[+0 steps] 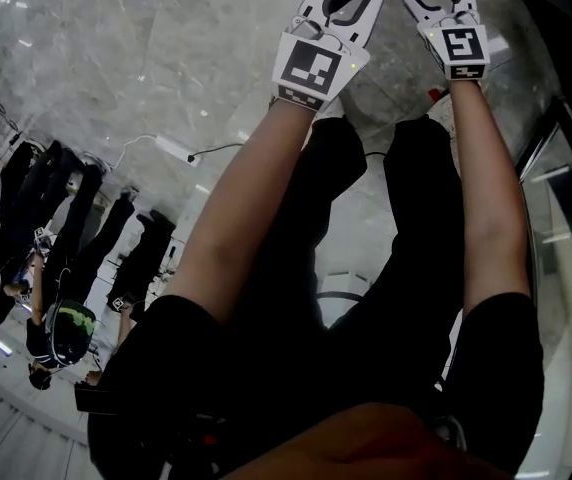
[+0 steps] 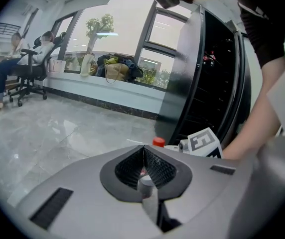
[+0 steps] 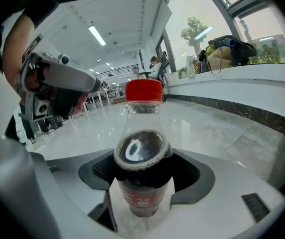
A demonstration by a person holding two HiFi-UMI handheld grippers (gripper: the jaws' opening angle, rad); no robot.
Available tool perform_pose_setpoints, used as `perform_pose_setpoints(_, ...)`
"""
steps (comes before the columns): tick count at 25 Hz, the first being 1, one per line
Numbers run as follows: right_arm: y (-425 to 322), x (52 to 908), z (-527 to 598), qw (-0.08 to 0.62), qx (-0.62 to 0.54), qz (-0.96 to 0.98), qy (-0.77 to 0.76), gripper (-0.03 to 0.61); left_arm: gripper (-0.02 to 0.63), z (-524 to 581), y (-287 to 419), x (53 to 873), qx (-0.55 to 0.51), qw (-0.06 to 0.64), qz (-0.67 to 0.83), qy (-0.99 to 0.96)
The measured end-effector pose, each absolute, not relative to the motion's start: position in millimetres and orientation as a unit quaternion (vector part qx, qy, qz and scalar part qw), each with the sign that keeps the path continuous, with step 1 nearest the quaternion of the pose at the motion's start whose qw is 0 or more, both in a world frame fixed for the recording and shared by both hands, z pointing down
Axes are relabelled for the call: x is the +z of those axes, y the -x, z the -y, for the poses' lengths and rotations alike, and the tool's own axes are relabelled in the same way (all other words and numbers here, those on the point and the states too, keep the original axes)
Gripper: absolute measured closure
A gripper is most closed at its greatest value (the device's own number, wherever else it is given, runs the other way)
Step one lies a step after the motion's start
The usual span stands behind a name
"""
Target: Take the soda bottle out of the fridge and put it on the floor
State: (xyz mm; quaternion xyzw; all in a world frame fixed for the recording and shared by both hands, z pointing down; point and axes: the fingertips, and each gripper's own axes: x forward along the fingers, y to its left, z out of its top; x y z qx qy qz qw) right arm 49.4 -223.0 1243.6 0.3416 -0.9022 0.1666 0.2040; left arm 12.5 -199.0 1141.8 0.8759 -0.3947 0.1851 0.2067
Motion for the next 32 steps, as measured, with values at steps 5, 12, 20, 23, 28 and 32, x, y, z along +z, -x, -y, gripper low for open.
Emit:
perform_pose_setpoints(5,-52,1278,203,0.248,0.161,0.897,-0.327,0.259,0.609,198,-10,1142,0.181,0.208,0.391,-0.878)
perform_pose_setpoints(12,-49,1284,177,0.27,0.164,0.897,-0.309,0.258,0.609,182,-5,1144,0.189,0.222,0.39,-0.873)
perform_pose_setpoints(20,-57,1236,164,0.304,0.161,0.893,-0.29,0.252,0.609,185,-10,1083,0.186,0.213,0.39,-0.876)
perform_pose_setpoints(23,-71,1194,162,0.316,0.161,0.889,-0.291,0.252,0.609,188,-13,1038,0.183,0.202,0.387,-0.881)
perform_pose_setpoints(28,-67,1053,151,0.265,0.183,0.895,-0.31,0.253,0.609,171,0,937,0.172,0.207,0.39,-0.881)
perform_pose_setpoints(32,-54,896,132,0.192,0.185,0.917,-0.295,0.253,0.609,150,1,831,0.154,0.205,0.376,-0.891)
